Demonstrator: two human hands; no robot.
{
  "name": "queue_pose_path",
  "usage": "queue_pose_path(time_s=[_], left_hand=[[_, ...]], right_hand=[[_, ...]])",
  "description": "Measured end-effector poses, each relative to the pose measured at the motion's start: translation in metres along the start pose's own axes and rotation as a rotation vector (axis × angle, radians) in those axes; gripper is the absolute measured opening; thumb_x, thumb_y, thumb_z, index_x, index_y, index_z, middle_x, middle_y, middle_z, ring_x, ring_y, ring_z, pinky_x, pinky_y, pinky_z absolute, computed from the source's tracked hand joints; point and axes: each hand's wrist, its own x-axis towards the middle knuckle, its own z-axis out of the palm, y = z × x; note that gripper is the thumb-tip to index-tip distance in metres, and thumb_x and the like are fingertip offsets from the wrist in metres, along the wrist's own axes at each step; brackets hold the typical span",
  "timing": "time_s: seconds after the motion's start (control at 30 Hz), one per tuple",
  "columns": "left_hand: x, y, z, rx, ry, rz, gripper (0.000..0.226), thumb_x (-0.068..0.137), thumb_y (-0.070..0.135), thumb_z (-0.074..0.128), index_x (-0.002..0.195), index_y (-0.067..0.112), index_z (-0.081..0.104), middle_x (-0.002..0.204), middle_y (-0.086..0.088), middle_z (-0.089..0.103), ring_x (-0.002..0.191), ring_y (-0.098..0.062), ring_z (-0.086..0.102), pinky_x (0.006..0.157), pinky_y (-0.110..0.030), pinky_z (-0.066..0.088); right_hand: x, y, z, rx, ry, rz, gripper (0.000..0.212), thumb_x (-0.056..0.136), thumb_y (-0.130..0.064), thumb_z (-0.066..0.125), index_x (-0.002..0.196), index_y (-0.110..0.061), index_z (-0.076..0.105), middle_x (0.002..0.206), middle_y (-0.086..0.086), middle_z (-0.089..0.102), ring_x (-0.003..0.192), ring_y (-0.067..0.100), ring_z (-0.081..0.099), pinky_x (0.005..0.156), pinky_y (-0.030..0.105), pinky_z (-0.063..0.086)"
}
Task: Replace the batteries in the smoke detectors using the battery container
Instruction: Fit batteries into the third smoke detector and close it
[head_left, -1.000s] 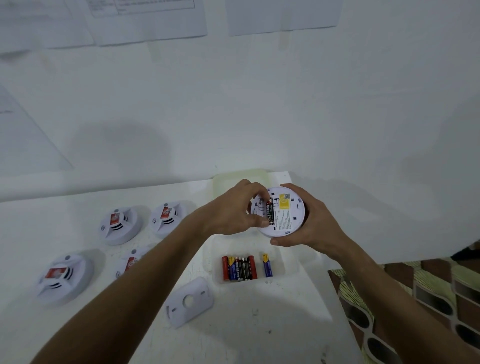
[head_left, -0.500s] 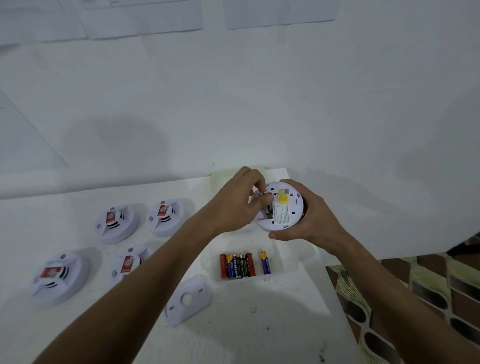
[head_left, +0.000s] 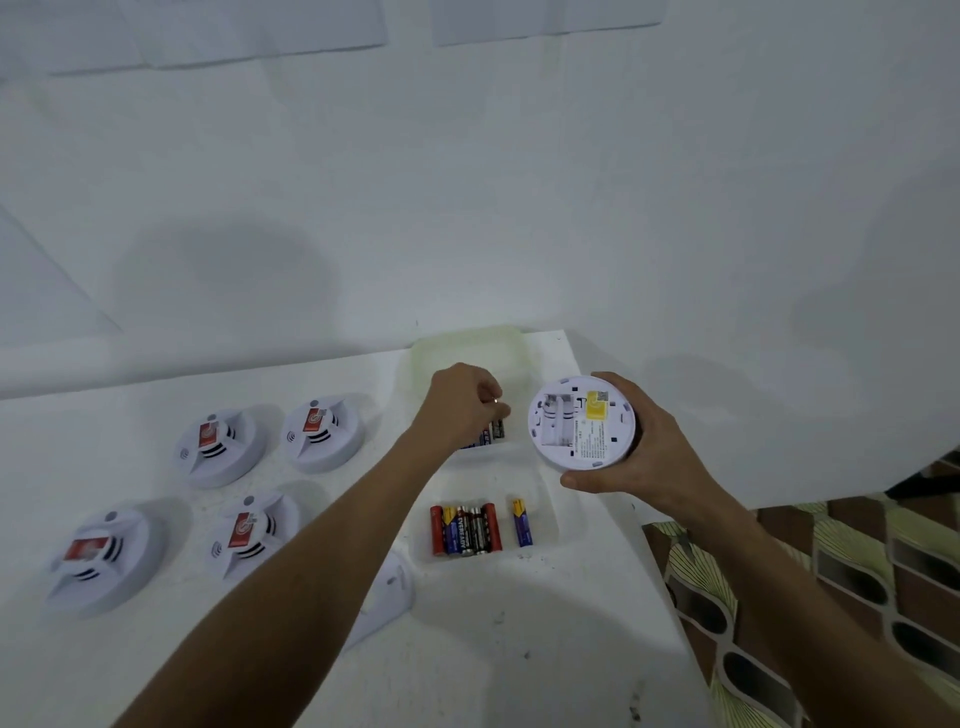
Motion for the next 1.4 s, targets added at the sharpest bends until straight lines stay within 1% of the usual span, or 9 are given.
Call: queue_pose_path(time_s=[0.33, 0.63, 0.73, 0.87, 0.93, 1.07, 1.13, 1.3, 1.4], left_hand=[[0.002, -0.004, 0.001, 0.196, -0.053, 0.008, 0.031, 0.088, 0.025, 0.069, 0.11, 0.004, 0.068, 0.108, -0.012, 0.068, 0.094, -0.023, 0.064, 0.08, -0.026, 0.05], [-0.052, 0.007, -0.007, 0.122, 0.012, 0.166, 0.023, 0.085, 0.036, 0.07, 0.096, 0.016, 0.07, 0.09, 0.001, 0.069, 0.073, -0.008, 0.057, 0.058, -0.012, 0.038], [-0.068, 0.006, -0.001, 0.237, -0.192, 0.17, 0.035, 0.081, 0.046, 0.071, 0.103, 0.019, 0.07, 0.087, 0.005, 0.066, 0.077, -0.007, 0.057, 0.068, -0.021, 0.047], [-0.075, 0.001, 0.012, 0.396, -0.38, 0.145, 0.057, 0.081, 0.053, 0.068, 0.126, 0.018, 0.062, 0.119, -0.001, 0.064, 0.107, -0.016, 0.058, 0.091, -0.032, 0.048], [-0.075, -0.001, 0.018, 0.431, -0.395, 0.132, 0.059, 0.082, 0.054, 0.066, 0.128, 0.018, 0.06, 0.122, -0.002, 0.064, 0.111, -0.018, 0.058, 0.094, -0.036, 0.048], [-0.075, -0.002, 0.027, 0.378, -0.388, 0.104, 0.039, 0.086, 0.048, 0.063, 0.102, 0.014, 0.074, 0.09, -0.004, 0.069, 0.081, -0.019, 0.061, 0.075, -0.032, 0.052], [-0.075, -0.001, 0.031, 0.311, -0.385, 0.079, 0.037, 0.086, 0.042, 0.066, 0.091, 0.007, 0.074, 0.081, -0.009, 0.068, 0.077, -0.025, 0.064, 0.066, -0.031, 0.048], [-0.079, 0.008, 0.025, 0.078, -0.302, 0.063, 0.023, 0.084, 0.031, 0.072, 0.096, 0.013, 0.064, 0.075, 0.005, 0.064, 0.057, -0.01, 0.063, 0.053, -0.021, 0.046], [-0.085, 0.019, 0.009, -0.114, -0.136, 0.084, 0.018, 0.086, 0.028, 0.071, 0.094, 0.014, 0.064, 0.069, 0.005, 0.071, 0.053, -0.004, 0.066, 0.053, -0.021, 0.051]], right_hand=[[-0.012, -0.003, -0.004, 0.022, -0.003, 0.004, 0.09, 0.049, -0.008, 0.095, 0.126, -0.028, 0.053, 0.116, -0.013, 0.066, 0.11, 0.007, 0.061, 0.084, 0.016, 0.052], [-0.036, -0.013, -0.006, 0.017, 0.018, -0.006, 0.087, 0.051, 0.001, 0.092, 0.121, -0.031, 0.053, 0.113, -0.022, 0.065, 0.107, 0.0, 0.061, 0.081, 0.012, 0.05], [-0.047, -0.013, -0.008, 0.02, 0.024, 0.001, 0.086, 0.05, -0.001, 0.093, 0.12, -0.032, 0.053, 0.113, -0.021, 0.066, 0.107, 0.001, 0.061, 0.081, 0.013, 0.051], [-0.06, -0.014, -0.008, 0.022, 0.02, 0.001, 0.086, 0.05, -0.006, 0.095, 0.122, -0.032, 0.055, 0.116, -0.015, 0.066, 0.11, 0.006, 0.062, 0.083, 0.015, 0.052], [-0.064, -0.013, -0.008, 0.017, 0.021, 0.004, 0.084, 0.05, -0.011, 0.093, 0.122, -0.033, 0.055, 0.116, -0.016, 0.065, 0.11, 0.007, 0.061, 0.083, 0.014, 0.051], [-0.072, -0.012, -0.009, 0.01, 0.024, 0.023, 0.086, 0.049, -0.014, 0.092, 0.124, -0.03, 0.053, 0.117, -0.015, 0.065, 0.111, 0.008, 0.061, 0.084, 0.015, 0.051], [-0.074, -0.011, -0.01, 0.001, 0.027, 0.029, 0.085, 0.049, -0.014, 0.092, 0.123, -0.031, 0.053, 0.115, -0.018, 0.065, 0.11, 0.005, 0.061, 0.083, 0.014, 0.051], [-0.076, -0.01, -0.012, 0.001, 0.031, 0.03, 0.086, 0.05, -0.013, 0.092, 0.124, -0.029, 0.053, 0.116, -0.016, 0.065, 0.11, 0.007, 0.061, 0.082, 0.015, 0.051], [-0.074, -0.01, -0.012, -0.002, 0.02, 0.02, 0.087, 0.051, -0.012, 0.093, 0.126, -0.028, 0.052, 0.117, -0.015, 0.064, 0.111, 0.008, 0.06, 0.083, 0.015, 0.052]])
